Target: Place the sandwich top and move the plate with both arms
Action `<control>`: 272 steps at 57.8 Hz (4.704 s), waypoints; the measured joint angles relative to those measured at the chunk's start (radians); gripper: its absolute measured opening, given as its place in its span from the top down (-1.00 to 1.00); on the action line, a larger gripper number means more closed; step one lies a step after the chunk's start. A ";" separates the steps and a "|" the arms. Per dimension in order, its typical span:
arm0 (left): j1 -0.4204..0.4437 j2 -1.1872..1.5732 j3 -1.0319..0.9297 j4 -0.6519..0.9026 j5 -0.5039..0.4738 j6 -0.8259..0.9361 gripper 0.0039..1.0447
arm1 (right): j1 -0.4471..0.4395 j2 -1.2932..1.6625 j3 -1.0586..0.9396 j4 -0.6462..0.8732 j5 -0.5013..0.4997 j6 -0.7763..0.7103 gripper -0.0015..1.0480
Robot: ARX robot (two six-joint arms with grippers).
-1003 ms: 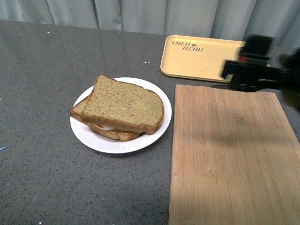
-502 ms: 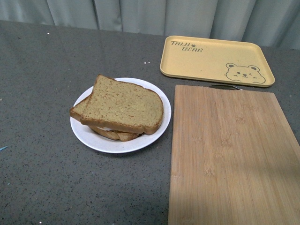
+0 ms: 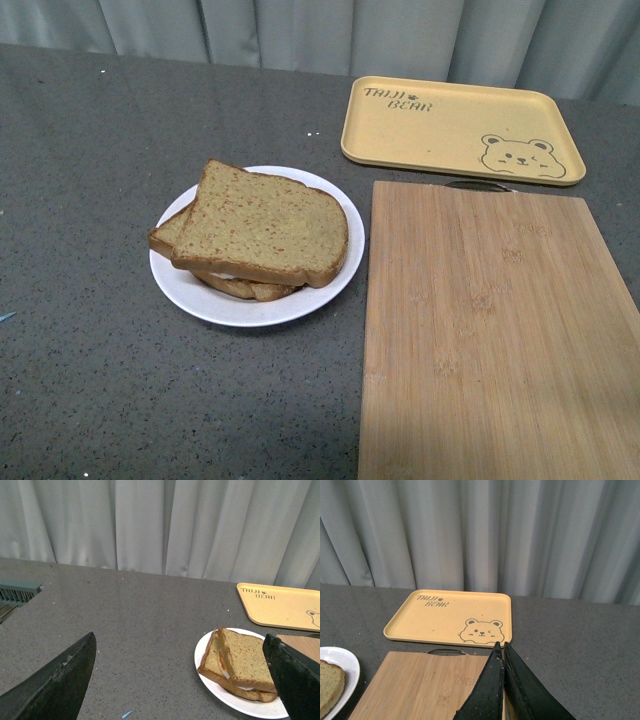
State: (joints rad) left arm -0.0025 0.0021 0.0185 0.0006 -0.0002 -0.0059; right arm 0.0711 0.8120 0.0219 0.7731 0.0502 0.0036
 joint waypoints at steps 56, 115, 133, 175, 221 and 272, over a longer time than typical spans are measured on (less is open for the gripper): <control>0.000 0.000 0.000 0.000 0.000 0.000 -0.88 | -0.069 -0.565 -0.018 -0.521 -0.051 0.000 0.98; 0.019 0.092 0.033 -0.087 0.103 0.021 -0.88 | -0.069 -0.808 -0.017 -0.771 -0.052 -0.002 -0.59; -0.127 0.997 0.150 0.494 -0.024 -0.242 -0.88 | -0.069 -0.808 -0.017 -0.771 -0.052 -0.002 -0.82; -0.291 1.710 0.413 0.539 0.092 -0.899 -0.88 | -0.069 -0.808 -0.017 -0.771 -0.052 -0.002 -0.82; -0.371 1.939 0.562 0.532 0.077 -0.959 -0.17 | -0.069 -0.808 -0.017 -0.772 -0.052 -0.002 -0.82; -0.294 1.944 0.497 0.911 0.300 -1.327 0.94 | -0.069 -0.808 -0.017 -0.772 -0.052 -0.002 -0.82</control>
State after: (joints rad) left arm -0.2970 1.9465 0.5152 0.9112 0.2996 -1.3327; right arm 0.0025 0.0044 0.0048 0.0013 -0.0021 0.0021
